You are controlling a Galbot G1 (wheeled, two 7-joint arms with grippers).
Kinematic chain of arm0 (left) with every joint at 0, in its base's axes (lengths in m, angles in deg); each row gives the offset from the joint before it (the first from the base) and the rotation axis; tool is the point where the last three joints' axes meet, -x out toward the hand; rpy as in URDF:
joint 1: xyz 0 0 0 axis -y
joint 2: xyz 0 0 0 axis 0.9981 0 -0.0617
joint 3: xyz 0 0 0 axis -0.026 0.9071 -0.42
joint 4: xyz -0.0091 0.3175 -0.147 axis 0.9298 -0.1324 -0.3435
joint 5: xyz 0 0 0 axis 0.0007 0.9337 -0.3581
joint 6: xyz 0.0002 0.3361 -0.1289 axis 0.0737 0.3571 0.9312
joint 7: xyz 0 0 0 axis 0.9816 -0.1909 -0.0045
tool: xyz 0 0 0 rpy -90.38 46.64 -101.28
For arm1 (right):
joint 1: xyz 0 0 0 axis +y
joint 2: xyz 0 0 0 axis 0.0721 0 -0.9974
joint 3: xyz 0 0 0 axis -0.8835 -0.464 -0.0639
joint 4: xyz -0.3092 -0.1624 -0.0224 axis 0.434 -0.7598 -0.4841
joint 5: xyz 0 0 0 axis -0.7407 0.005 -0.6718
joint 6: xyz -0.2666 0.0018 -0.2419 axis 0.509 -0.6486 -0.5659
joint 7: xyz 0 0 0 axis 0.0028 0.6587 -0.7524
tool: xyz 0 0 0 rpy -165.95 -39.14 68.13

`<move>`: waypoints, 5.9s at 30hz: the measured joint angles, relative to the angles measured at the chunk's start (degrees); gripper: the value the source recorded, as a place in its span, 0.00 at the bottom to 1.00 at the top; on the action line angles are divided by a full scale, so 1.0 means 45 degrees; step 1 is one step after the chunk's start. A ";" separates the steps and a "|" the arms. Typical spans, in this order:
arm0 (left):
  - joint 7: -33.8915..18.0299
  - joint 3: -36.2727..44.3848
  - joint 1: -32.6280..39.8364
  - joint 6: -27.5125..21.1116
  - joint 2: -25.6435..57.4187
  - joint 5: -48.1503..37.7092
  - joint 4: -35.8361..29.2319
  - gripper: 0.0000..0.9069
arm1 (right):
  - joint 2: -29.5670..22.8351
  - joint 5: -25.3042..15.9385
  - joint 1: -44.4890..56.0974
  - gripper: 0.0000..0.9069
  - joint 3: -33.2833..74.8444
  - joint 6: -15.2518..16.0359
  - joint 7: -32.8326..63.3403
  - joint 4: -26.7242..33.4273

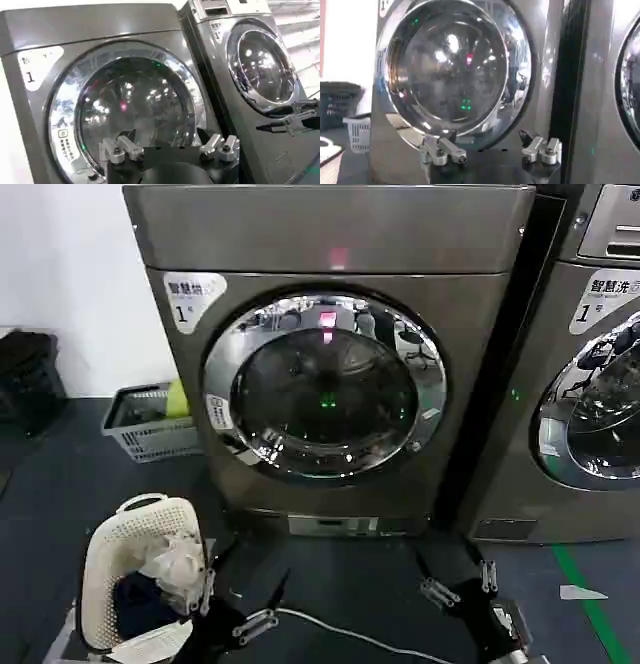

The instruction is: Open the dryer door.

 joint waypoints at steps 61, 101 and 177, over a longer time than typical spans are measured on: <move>0.0109 0.0045 -0.0631 0.0122 -0.0621 0.0670 -0.0245 1.00 | 0.1400 0.2519 -1.4843 1.00 -1.0693 0.0264 -0.1527 0.8590; 0.0085 -0.0188 -0.0775 0.0170 -0.0733 0.0630 -0.0496 1.00 | -0.1557 0.2397 -1.7304 1.00 -1.1945 -0.0182 -0.2666 1.2382; -0.1344 -0.4998 0.3867 -0.3717 0.2173 -0.5727 0.1938 1.00 | 0.5731 0.5136 -0.8435 1.00 -0.5379 -0.2101 -1.3148 0.2885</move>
